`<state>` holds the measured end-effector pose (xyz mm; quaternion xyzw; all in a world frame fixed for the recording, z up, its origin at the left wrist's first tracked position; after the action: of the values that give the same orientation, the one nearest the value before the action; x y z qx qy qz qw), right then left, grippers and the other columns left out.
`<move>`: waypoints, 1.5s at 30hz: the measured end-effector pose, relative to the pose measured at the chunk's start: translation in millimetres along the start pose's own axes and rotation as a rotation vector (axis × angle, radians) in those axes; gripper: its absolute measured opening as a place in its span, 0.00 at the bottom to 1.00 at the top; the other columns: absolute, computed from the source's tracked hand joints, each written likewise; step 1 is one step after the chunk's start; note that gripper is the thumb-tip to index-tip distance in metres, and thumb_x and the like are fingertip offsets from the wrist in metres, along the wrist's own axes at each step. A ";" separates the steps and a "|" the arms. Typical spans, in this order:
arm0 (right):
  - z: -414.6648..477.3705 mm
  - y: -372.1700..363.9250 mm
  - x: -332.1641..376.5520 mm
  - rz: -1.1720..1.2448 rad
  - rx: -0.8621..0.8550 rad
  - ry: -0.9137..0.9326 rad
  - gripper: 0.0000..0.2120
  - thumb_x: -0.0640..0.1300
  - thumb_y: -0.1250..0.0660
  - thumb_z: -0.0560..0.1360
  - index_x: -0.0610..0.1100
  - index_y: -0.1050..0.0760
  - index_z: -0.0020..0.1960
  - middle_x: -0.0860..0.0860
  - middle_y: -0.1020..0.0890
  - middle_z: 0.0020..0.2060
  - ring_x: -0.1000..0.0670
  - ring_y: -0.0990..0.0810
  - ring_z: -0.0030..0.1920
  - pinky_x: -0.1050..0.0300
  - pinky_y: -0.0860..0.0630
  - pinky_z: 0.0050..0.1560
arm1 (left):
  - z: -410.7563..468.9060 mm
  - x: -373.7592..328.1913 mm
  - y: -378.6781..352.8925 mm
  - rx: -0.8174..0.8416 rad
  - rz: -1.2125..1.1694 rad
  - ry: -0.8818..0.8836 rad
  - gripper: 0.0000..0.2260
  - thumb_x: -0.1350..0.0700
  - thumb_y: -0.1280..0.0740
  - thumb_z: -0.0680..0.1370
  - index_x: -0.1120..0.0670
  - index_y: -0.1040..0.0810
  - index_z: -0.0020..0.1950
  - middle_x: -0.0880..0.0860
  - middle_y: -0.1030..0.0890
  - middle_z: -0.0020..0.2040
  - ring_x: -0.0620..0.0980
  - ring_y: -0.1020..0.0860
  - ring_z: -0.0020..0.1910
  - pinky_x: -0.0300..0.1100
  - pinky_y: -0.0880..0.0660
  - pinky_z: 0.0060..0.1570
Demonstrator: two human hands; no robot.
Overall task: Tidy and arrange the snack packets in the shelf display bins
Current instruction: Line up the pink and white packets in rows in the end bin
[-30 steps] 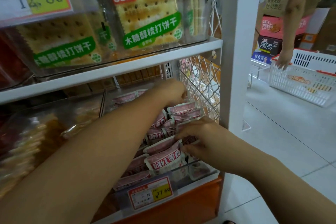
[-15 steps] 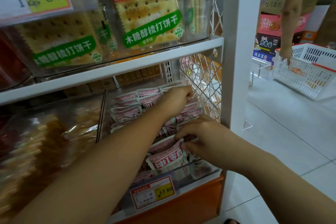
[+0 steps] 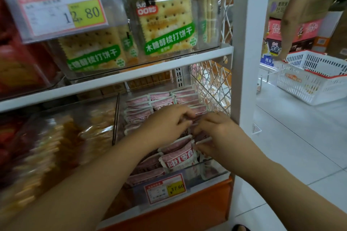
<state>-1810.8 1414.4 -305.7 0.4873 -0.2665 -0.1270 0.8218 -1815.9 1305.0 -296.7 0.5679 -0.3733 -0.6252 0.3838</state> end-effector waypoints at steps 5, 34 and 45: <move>-16.1 -0.1 -5.0 0.039 -0.007 -0.166 0.20 0.45 0.33 0.73 0.53 0.28 0.65 0.54 0.26 0.59 0.52 0.21 0.51 0.58 0.23 0.51 | -5.5 6.0 0.0 -0.061 0.289 0.023 0.13 0.55 0.34 0.78 0.46 0.21 0.61 0.47 0.19 0.58 0.49 0.22 0.54 0.43 0.25 0.50; -9.9 -12.0 -26.8 0.123 0.049 -0.261 0.18 0.43 0.33 0.73 0.52 0.27 0.62 0.52 0.20 0.55 0.51 0.21 0.53 0.54 0.24 0.57 | 4.1 -10.2 27.7 -0.133 0.101 0.052 0.05 0.58 0.42 0.81 0.51 0.27 0.50 0.48 0.23 0.41 0.43 0.27 0.35 0.35 0.31 0.31; -5.6 -13.4 -22.4 0.101 0.069 -0.303 0.18 0.42 0.33 0.74 0.52 0.27 0.63 0.53 0.19 0.53 0.53 0.20 0.49 0.59 0.23 0.52 | -41.3 22.0 24.3 -0.161 0.168 0.098 0.06 0.57 0.42 0.81 0.54 0.26 0.54 0.53 0.21 0.42 0.50 0.24 0.38 0.42 0.31 0.36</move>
<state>-1825.4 1422.4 -326.5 0.4766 -0.4157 -0.1484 0.7603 -1774.7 1273.5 -287.3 0.5318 -0.3489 -0.5904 0.4969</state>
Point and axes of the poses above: each hand's wrist, its own z-axis towards the middle knuckle, its own y-axis out of the back of the hand, x = y × z, the point moved 8 cm from there along z, towards the middle knuckle
